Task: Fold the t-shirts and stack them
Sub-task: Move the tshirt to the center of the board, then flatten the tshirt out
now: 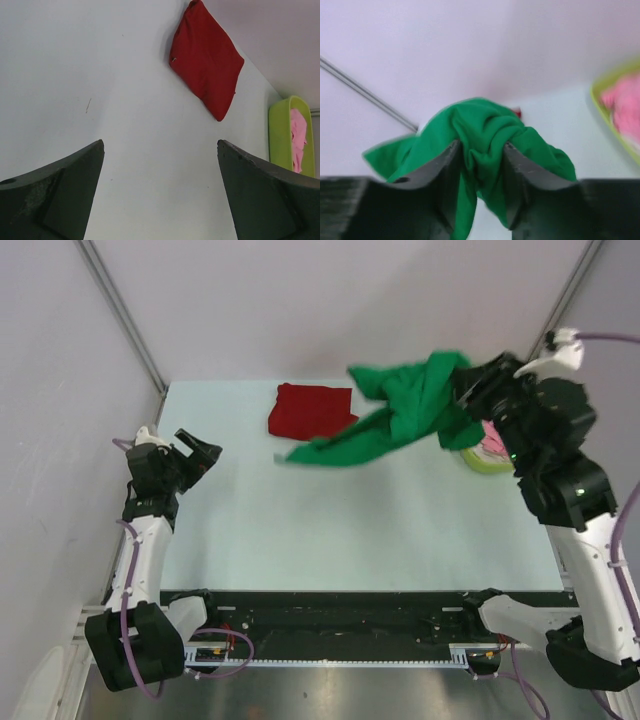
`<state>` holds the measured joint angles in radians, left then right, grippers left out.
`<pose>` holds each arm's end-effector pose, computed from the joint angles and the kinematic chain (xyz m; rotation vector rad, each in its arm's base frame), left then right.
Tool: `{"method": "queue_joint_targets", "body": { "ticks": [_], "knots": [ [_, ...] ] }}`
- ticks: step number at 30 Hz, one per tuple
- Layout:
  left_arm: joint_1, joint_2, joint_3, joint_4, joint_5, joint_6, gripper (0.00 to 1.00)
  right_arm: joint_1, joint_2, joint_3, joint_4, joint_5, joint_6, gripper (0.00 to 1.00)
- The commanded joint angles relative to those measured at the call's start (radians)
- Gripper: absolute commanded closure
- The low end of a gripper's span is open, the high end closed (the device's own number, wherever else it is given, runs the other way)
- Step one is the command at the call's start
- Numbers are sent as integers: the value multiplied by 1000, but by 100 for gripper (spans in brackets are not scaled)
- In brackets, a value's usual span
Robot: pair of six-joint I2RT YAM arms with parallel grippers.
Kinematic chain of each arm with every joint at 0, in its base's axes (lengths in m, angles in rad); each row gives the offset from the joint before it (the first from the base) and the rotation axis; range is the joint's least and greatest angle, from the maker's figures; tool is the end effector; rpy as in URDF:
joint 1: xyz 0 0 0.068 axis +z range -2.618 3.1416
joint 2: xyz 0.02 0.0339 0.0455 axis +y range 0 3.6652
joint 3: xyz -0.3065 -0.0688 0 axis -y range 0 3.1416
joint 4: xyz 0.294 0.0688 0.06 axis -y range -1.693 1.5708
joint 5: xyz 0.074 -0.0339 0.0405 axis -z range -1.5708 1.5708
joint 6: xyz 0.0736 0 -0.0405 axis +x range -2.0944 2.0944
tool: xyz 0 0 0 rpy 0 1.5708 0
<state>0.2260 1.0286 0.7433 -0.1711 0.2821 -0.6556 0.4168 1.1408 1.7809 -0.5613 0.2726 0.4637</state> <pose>0.2879 0.0452 0.2871 -0.7088 1.9264 -0.5552 0.2244 0.0777 0.6272 0.2576 1.4937 0.5054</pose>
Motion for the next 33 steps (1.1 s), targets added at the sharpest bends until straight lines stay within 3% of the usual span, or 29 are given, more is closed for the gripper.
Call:
{"method": "queue_joint_targets", "body": {
  "ticks": [1, 3, 4, 10, 14, 17, 21, 26, 29, 33],
  "knots": [
    [10, -24, -13, 58, 40, -10, 0, 27, -45, -410, -57, 40, 55, 39],
    [6, -24, -16, 70, 60, -10, 0, 27, -41, -503, -87, 60, 84, 5],
    [1, -22, -16, 80, 78, -9, 0, 31, -35, -529, -118, 71, 92, 0],
    [-175, -16, 48, 56, 71, 71, 0, 94, -110, -623, -72, 151, 64, 0],
    [-405, -21, 96, -21, -13, 119, 0, 105, -109, -623, -57, 119, 38, 1],
    [-512, 5, 108, -77, -54, 117, 0, 119, -40, -623, -61, 84, 15, 0],
    [-617, 36, 26, -103, -81, 83, 2, 194, 62, -624, -54, 11, 6, 0],
    [-753, 48, -93, -78, -173, 25, 9, 326, 148, -647, -35, 76, 9, 0],
    [-835, 82, -108, -87, -222, 7, 12, 356, 197, -672, 29, -11, 3, 1],
    [-856, 15, -209, -48, -238, -94, 14, 431, 290, -672, 89, -47, -10, 2]
  ]
}}
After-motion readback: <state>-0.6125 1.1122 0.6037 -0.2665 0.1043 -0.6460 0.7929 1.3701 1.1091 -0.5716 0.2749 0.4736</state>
